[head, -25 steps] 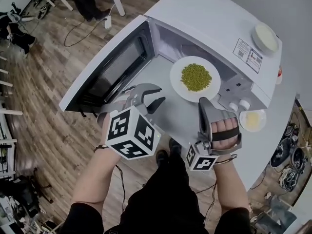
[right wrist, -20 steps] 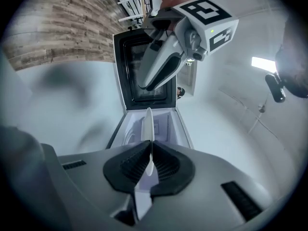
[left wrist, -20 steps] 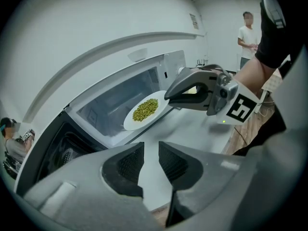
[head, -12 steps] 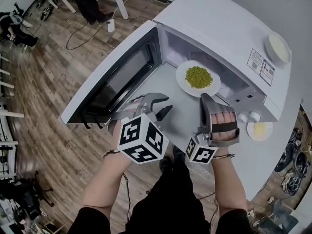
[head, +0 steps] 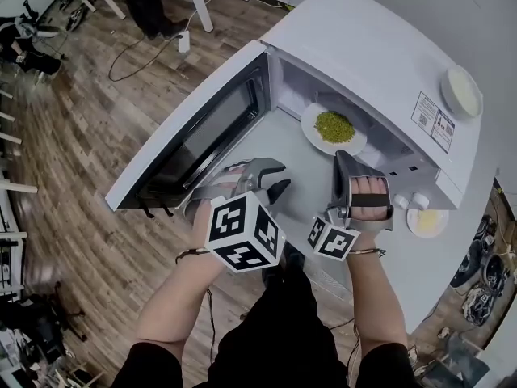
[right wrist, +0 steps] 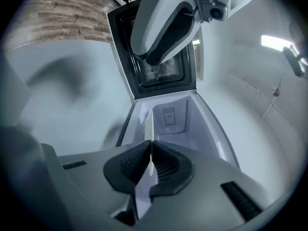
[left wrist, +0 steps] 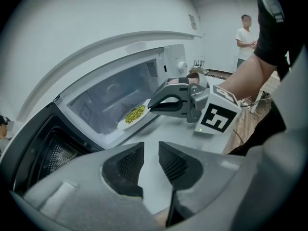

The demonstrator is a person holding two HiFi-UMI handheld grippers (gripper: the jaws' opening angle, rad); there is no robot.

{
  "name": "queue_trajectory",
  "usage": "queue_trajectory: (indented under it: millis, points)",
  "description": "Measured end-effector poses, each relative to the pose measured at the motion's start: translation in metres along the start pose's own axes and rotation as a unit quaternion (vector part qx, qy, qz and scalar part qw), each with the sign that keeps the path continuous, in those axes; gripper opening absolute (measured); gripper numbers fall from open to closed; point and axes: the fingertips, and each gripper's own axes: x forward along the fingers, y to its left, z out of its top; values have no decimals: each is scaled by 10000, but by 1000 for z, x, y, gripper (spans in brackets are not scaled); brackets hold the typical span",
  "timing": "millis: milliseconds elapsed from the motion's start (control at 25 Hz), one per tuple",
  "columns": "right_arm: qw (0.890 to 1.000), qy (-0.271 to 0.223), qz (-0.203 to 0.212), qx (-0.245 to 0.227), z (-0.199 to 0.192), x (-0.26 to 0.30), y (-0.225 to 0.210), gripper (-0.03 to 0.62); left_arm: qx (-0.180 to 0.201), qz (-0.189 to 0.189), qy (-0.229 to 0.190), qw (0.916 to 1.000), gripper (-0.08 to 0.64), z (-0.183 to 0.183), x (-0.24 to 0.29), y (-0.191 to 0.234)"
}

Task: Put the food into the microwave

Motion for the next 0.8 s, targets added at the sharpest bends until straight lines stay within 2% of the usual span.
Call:
queue_trajectory:
  millis: [280, 800]
  points:
    - [9988, 165, 452, 90, -4, 14, 7, 21, 242, -195, 148, 9994, 98, 5, -1, -14]
    - [9872, 521, 1506, 106, -5, 35, 20, 23, -8, -284, 330, 9991, 98, 3, -30, -14]
